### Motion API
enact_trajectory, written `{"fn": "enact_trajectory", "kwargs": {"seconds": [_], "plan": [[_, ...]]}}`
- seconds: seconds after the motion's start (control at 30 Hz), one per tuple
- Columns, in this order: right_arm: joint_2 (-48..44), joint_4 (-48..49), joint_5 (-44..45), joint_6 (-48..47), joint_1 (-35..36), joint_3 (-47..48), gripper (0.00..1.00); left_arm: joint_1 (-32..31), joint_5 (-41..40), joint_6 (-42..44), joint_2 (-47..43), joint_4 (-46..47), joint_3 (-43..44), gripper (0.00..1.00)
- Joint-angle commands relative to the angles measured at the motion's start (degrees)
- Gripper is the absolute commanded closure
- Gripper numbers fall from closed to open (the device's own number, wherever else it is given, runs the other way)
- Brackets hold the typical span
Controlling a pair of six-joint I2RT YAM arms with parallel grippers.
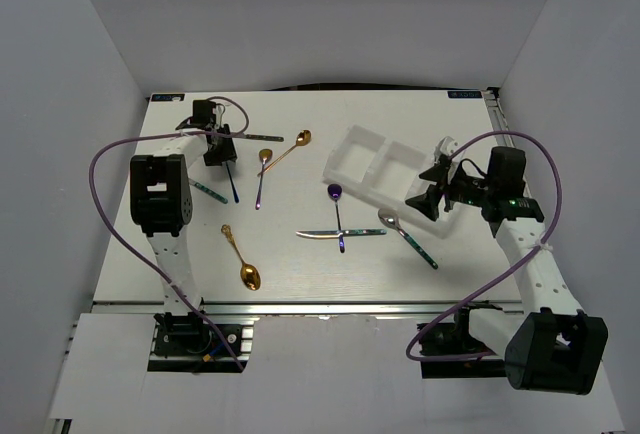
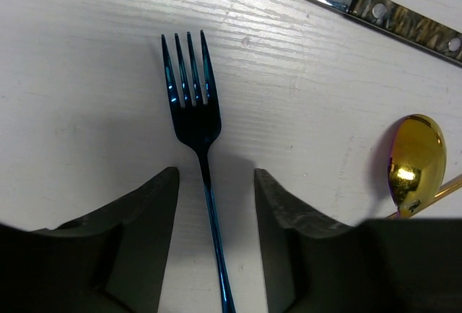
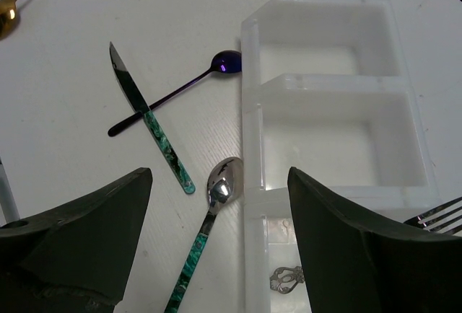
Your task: Sort the eating utensils into containers
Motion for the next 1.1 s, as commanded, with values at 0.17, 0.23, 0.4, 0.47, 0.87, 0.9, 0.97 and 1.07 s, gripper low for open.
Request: {"fn": "enact_trajectory", "kwargs": {"seconds": [0.17, 0.23, 0.4, 0.47, 0.87, 0.9, 0.97, 1.07], "plan": [[-0.4, -0.1, -0.9, 0.3, -1.9, 0.9, 0.17, 0.0, -1.8, 1.2, 0.0, -2.3, -2.2, 0.56], [-0.6, 0.1, -1.5, 0.7, -2.4, 0.9, 0.17, -0.1, -2.4, 1.6, 0.3, -2.8, -2.5, 0.57], [-0.9, 0.3, -3.0, 1.5, -4.8, 0.7, 0.17, -1.0, -5.1, 2.2, 1.3, -3.3, -3.5, 0.61], [-1.0, 0.4, -3.6, 1.8, -5.2, 0.7, 0.18, -1.2, -5.5, 2.4, 1.9, -3.4, -3.8, 0.63], [-1.1, 1.1, -3.9, 2.6, -6.5, 0.4, 0.17, -1.4, -5.8, 1.6, 0.4, -3.5, -4.8, 0.89], [-1.1, 1.0, -3.9, 2.5, -6.6, 0.4, 0.17, -1.4, -5.1, 1.5, -0.6, -3.5, -4.7, 0.93], [-1.2, 1.2, -3.9, 2.6, -6.9, 0.3, 0.17, -1.4, -4.3, 0.9, -1.8, -3.5, -4.4, 0.97], [-1.1, 1.3, -3.9, 2.7, -7.3, 0.4, 0.17, -1.3, -2.9, 0.6, -4.2, -3.5, -4.0, 1.0]]}}
